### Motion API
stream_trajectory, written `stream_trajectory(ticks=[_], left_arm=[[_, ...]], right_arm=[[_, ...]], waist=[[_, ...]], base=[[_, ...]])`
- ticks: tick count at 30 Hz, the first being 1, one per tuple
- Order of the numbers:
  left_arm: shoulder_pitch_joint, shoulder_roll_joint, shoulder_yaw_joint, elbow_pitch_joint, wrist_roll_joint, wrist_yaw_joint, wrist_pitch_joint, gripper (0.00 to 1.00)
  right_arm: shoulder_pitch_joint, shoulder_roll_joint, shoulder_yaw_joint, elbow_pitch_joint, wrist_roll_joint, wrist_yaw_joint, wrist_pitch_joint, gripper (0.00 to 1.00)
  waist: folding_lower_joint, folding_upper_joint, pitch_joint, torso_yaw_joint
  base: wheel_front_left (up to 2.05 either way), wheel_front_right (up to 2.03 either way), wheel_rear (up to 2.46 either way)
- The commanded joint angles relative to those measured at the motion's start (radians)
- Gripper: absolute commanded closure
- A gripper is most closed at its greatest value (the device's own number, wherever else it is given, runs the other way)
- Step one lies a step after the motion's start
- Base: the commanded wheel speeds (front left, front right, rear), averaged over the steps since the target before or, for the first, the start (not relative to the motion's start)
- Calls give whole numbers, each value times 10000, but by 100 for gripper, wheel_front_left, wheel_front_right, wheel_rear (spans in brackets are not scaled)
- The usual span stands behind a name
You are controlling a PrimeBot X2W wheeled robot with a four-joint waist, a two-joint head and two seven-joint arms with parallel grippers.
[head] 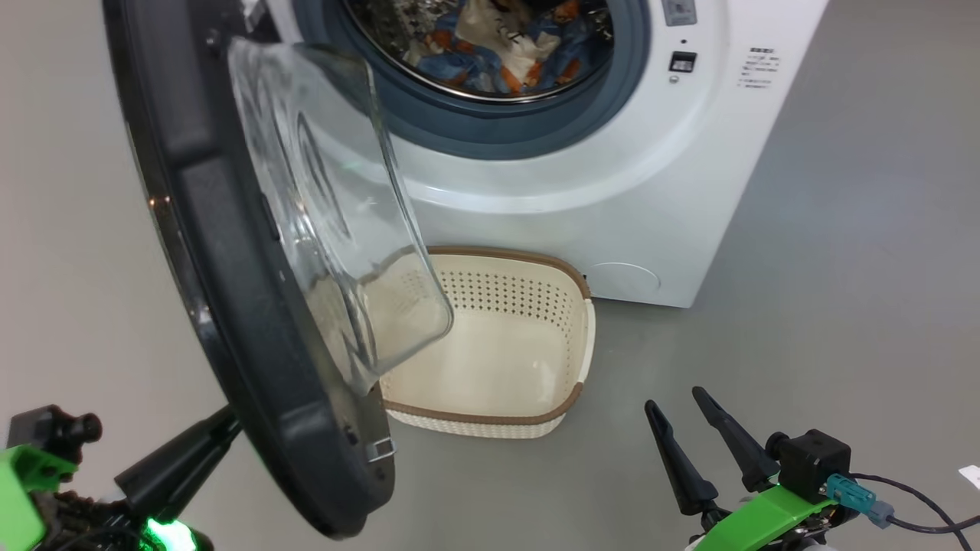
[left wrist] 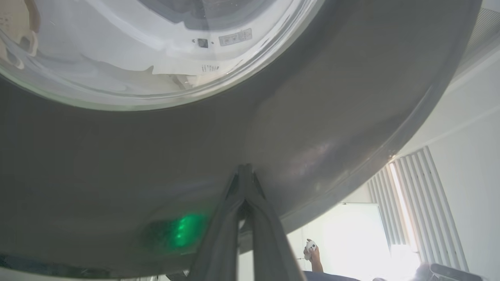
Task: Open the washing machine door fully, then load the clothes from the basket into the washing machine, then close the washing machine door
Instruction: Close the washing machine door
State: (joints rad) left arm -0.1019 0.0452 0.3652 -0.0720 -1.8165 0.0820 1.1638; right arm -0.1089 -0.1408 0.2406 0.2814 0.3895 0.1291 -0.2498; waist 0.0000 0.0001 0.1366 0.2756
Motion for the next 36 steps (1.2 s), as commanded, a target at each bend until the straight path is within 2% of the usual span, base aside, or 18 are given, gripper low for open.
stream_trajectory(ticks=[1,10,18,28,36], left_arm=[[-71,148,165,-413,-184,-120,28,100],[-150,61,-900,-503,-383,-503,-660,100],[-711,53,-1939,307,-35,-1279,-2244,100],[-1755,52,-2945,1300,-87,-1910,-3650,100],[-2783,52,-3486,1943,-182,-2101,-4277,100]], right_arm=[[-356,69,179,-210,140,16,-118,0],[-282,222,23,-259,111,16,-119,0],[-345,366,10,-330,112,16,-119,0],[-433,477,-32,-380,116,16,-120,0],[-568,592,15,-357,189,16,-120,0]], waist=[[0,-1,33,-249],[0,-1,75,-1101],[0,-1,228,-1927],[0,-1,580,-2842],[0,-1,871,-3531]], base=[[0,0,0],[0,0,0],[0,0,0],[0,0,0],[0,0,0]])
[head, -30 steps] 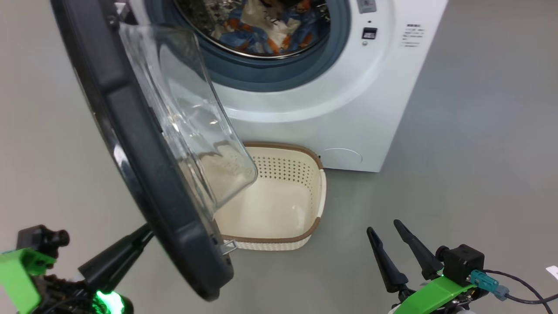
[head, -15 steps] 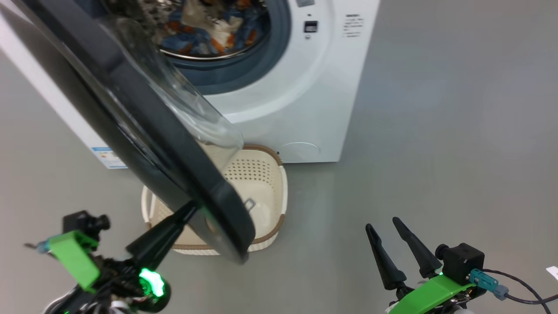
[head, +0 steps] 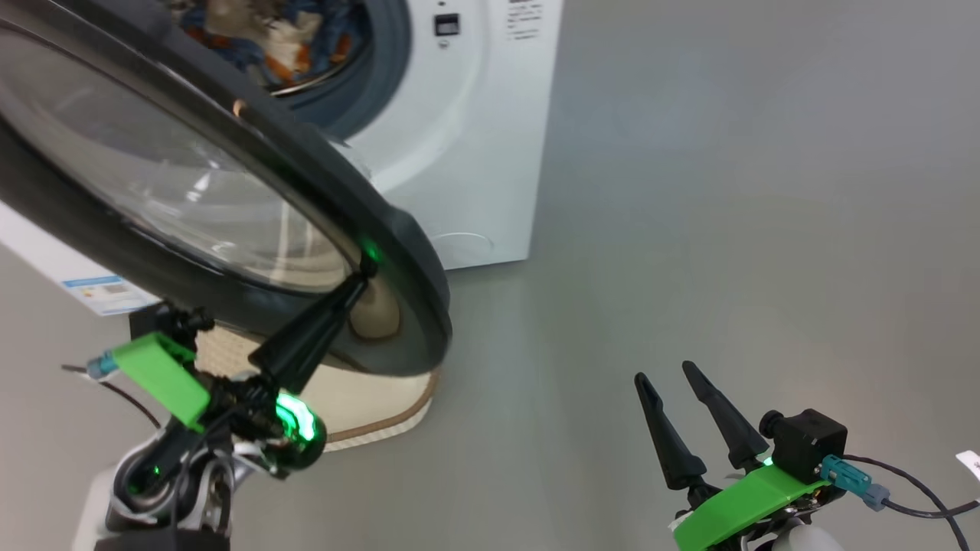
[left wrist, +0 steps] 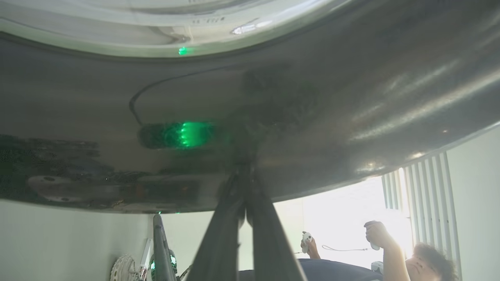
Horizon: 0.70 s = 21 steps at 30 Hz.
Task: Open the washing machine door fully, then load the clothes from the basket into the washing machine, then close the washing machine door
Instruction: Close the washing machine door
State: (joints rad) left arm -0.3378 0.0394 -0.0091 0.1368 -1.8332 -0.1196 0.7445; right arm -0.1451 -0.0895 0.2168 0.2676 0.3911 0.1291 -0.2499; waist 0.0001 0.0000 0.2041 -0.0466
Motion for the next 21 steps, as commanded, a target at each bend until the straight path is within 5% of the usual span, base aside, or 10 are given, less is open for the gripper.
stream_trajectory(ticks=[1,11,21], left_arm=[[-424,109,257,-145,-15,-85,-84,100],[-1850,109,375,400,380,-109,-1455,100],[-2050,109,588,684,447,-110,-1819,100]], right_arm=[[-206,78,253,-219,174,16,-118,0],[-399,173,369,-121,214,16,-118,0],[-415,210,228,-103,199,16,-118,0]], waist=[[-1,0,196,-309],[-1,0,554,-1159],[-1,0,472,-1252]], base=[[0,0,0],[0,0,0],[0,0,0]])
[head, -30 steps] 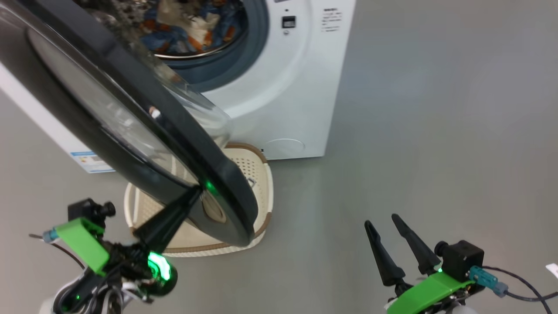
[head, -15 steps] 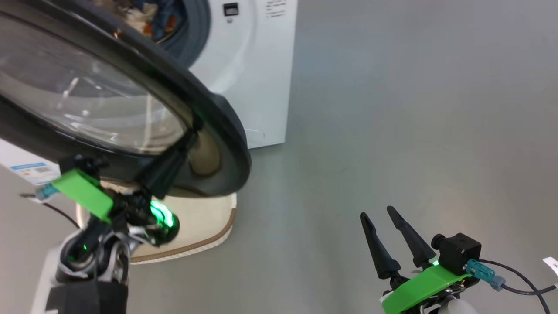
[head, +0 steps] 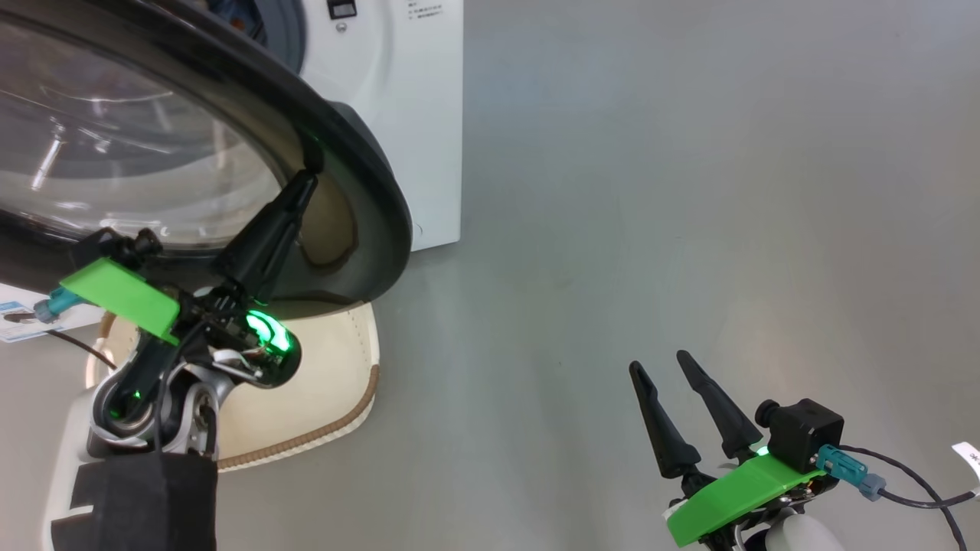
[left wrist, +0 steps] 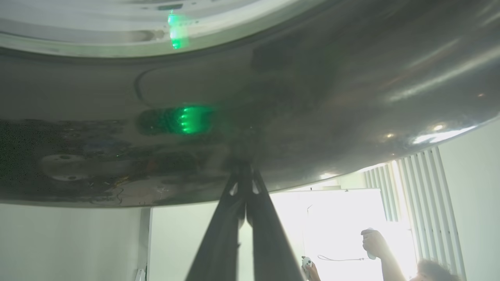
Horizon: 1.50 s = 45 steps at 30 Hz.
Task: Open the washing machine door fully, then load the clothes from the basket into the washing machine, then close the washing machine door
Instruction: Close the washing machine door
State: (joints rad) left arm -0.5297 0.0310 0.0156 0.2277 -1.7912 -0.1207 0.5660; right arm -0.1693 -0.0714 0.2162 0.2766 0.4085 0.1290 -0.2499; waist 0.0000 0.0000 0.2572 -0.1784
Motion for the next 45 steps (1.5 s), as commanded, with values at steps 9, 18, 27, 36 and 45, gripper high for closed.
stream_trajectory(ticks=[9,18,27,36,45], left_arm=[[748,193,532,-519,151,-99,-635,100],[1768,193,734,-1062,370,-99,-1989,100],[2731,193,780,-1652,905,-99,-2956,100],[3731,193,861,-2272,981,-99,-3761,82],[4503,193,802,-2801,2018,-99,-5179,0]], right_arm=[[-57,-26,73,-221,-4,17,-118,0],[157,-202,-35,-230,-97,17,-118,0],[343,-211,-137,-274,-83,17,-118,0],[496,-163,-58,-255,-29,17,-118,0],[543,-173,30,-259,44,17,-118,0]], waist=[[0,0,-519,701],[0,0,-1047,1398],[0,0,-1400,1774],[0,0,-1759,1977],[0,0,-1798,1980]], base=[[0,0,0],[0,0,0],[0,0,0],[0,0,0],[0,0,0]])
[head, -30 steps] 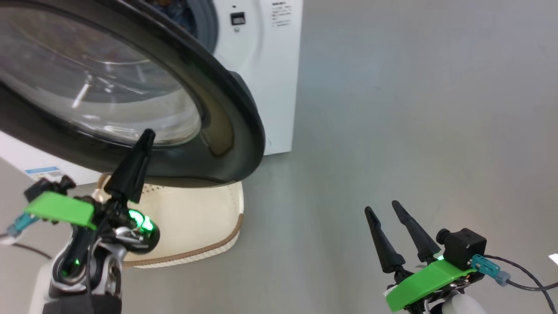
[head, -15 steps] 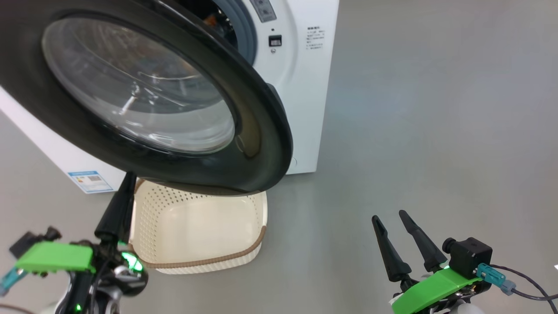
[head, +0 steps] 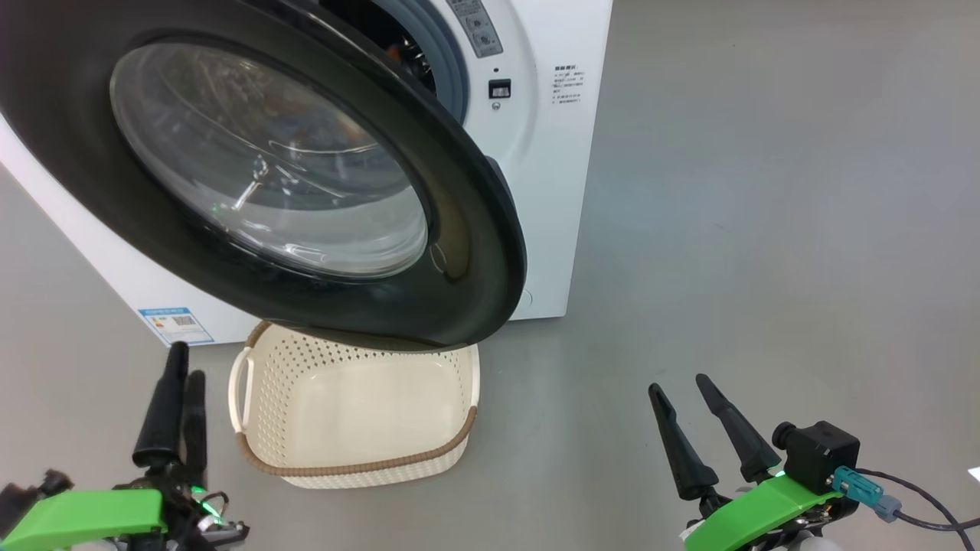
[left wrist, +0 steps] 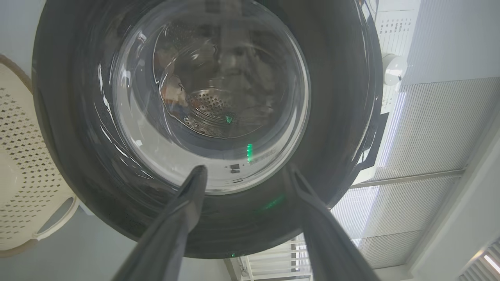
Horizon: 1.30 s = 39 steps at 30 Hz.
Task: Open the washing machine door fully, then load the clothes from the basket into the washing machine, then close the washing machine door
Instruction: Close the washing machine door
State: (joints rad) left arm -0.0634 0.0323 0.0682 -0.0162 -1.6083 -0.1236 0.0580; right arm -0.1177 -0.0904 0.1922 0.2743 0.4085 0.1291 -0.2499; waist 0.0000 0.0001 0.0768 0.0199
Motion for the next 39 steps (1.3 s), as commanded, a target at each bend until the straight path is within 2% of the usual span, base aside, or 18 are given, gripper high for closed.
stream_trajectory(ticks=[1,4,10,13,17,21,22,31,39], left_arm=[[-94,179,229,-423,446,-71,-296,0],[55,270,34,-548,1258,-71,-950,0],[195,1188,-1036,-401,3169,-71,-2728,0],[164,1510,-1191,-162,4345,-71,-3157,0],[102,1085,-195,-303,6533,-71,-3192,0],[295,828,218,-315,8865,-71,-3195,0],[295,828,218,-315,8865,-71,-3195,0],[807,686,-92,-53,12775,-71,-3196,0],[1192,416,462,716,14318,-71,-3197,0]], right_arm=[[30,14,258,-245,46,16,-118,0],[48,14,232,-274,39,16,-118,0],[81,3,198,-321,8,16,-118,0],[92,-2,185,-333,-4,16,-118,0],[79,-24,213,-365,-29,16,-118,0],[62,-33,225,-368,-42,16,-118,0],[62,-33,225,-368,-42,16,-118,0],[114,-45,225,-349,-118,16,-118,0],[118,-69,230,-418,-264,16,-118,0]], waist=[[0,-1,8,-5],[0,-1,5,-18],[0,-1,-6,-17],[0,-1,2,-18],[0,-1,38,-26],[0,-1,30,-61],[0,-1,30,-61],[0,-1,-50,-112],[0,-1,-128,-185]], base=[[0,0,0],[0,0,0],[0,0,0],[0,0,0],[0,0,0],[0,0,0],[0,0,0],[0,0,0],[0,0,0]])
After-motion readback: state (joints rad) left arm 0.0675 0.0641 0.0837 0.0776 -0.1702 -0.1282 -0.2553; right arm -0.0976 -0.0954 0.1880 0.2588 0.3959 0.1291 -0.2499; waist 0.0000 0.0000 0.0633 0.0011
